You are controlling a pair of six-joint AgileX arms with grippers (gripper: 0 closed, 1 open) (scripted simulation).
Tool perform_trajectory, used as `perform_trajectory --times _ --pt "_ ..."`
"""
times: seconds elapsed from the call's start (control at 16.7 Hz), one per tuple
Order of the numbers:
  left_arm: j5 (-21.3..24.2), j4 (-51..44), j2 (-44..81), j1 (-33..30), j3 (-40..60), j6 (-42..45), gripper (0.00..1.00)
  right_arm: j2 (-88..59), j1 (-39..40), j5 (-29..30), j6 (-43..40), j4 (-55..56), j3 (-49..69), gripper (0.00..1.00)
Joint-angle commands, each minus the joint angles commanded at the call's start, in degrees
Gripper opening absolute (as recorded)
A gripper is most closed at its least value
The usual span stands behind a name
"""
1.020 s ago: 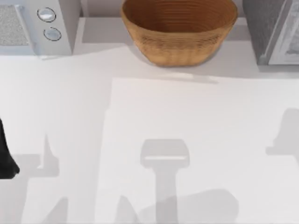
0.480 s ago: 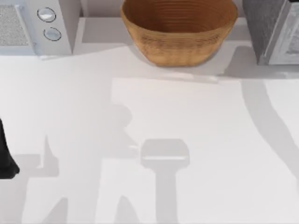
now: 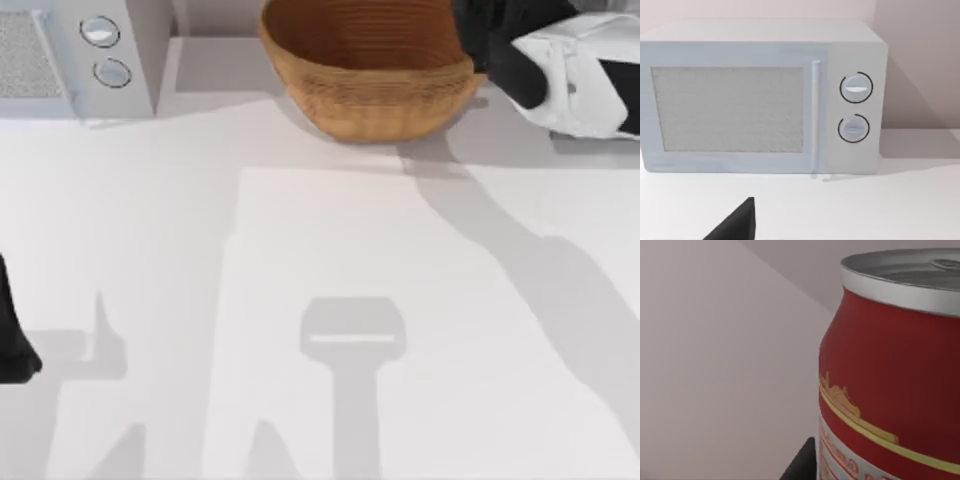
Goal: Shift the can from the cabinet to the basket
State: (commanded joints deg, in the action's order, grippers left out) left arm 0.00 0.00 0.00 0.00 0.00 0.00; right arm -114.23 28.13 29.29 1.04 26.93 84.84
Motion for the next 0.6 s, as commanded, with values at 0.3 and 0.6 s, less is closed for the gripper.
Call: perform_trajectory --times 0.3,0.6 --pt "0.00 0.00 0.00 0.00 0.00 0.00 1.00 -12.30 3.20 3.36 0.12 3.62 10.30 0.00" --pt "0.00 0.00 0.00 0.00 0.00 0.00 1.00 -13.16 3.44 3.60 0.14 3.92 11.08 0.00"
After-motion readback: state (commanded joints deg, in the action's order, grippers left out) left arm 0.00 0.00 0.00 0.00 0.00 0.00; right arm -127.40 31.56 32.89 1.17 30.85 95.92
